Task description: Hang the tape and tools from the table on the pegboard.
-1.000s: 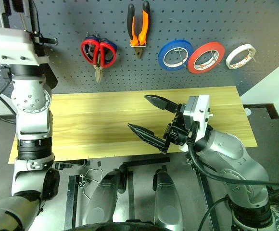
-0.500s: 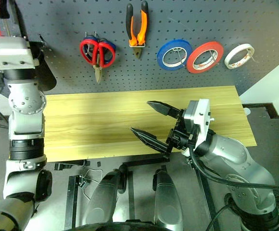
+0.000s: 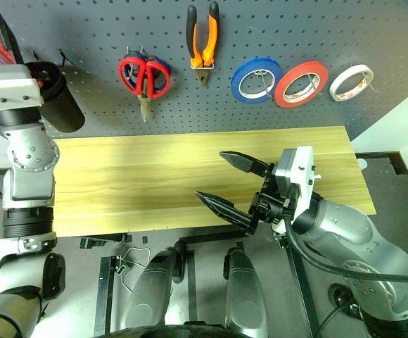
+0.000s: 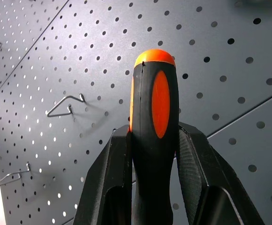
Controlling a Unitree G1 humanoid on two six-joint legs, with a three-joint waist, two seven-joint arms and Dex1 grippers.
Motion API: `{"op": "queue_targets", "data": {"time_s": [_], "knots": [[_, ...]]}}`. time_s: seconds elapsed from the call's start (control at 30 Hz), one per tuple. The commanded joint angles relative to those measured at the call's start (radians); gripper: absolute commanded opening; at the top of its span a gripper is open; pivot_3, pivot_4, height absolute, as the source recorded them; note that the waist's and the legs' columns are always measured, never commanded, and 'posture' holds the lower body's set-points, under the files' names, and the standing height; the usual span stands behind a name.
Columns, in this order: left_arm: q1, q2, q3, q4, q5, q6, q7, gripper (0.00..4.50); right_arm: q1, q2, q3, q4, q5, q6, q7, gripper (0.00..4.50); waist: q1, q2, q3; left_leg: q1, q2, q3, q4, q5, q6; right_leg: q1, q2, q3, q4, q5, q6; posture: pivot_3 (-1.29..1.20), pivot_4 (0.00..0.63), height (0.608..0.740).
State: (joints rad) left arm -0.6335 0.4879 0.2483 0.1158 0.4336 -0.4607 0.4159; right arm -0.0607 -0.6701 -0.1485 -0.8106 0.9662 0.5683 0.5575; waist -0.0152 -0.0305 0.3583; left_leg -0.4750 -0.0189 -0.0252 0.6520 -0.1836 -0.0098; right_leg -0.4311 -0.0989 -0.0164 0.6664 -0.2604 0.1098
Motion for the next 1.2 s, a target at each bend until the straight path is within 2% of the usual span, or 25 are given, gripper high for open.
{"op": "queue_targets", "data": {"time_s": [0.03,0.3,0.83,1.2], "knots": [[-0.021,-0.006,-0.008,-0.038,-0.011,-0.005,0.002,0.96,0.009,-0.009,-0.008,-0.038,0.006,-0.009,0.002,4.5,0.0,0.0,0.0,0.0,0.0,0.0,0.0,0.0,0.0,0.0,0.0,0.0,0.0,0.0,0.0,-0.07,0.344,0.714],[-0.133,-0.037,-0.009,-0.105,-0.066,0.063,-0.043,0.96,0.022,-0.001,0.009,-0.024,-0.027,-0.018,0.009,4.5,0.001,0.0,0.0,-0.001,0.0,0.0,0.001,0.0,0.0,0.0,0.0,-0.001,0.0,0.0,0.0,-0.06,0.338,0.714],[-0.033,-0.036,0.003,0.048,-0.063,0.046,0.01,0.96,0.058,-0.02,-0.025,-0.035,-0.017,-0.014,0.005,4.5,-0.004,0.0,0.0,-0.001,0.0,0.0,0.001,0.0,0.0,0.0,0.001,-0.001,0.0,0.0,0.0,-0.08,0.354,0.714],[-0.039,-0.039,-0.005,0.001,-0.063,0.07,0.007,0.96,0.058,-0.025,-0.02,-0.027,-0.028,-0.013,0.004,4.5,-0.004,0.0,0.0,-0.001,0.0,0.0,0.0,0.0,0.0,0.0,0.0,0.0,0.0,0.0,0.0,-0.08,0.351,0.714]]}}
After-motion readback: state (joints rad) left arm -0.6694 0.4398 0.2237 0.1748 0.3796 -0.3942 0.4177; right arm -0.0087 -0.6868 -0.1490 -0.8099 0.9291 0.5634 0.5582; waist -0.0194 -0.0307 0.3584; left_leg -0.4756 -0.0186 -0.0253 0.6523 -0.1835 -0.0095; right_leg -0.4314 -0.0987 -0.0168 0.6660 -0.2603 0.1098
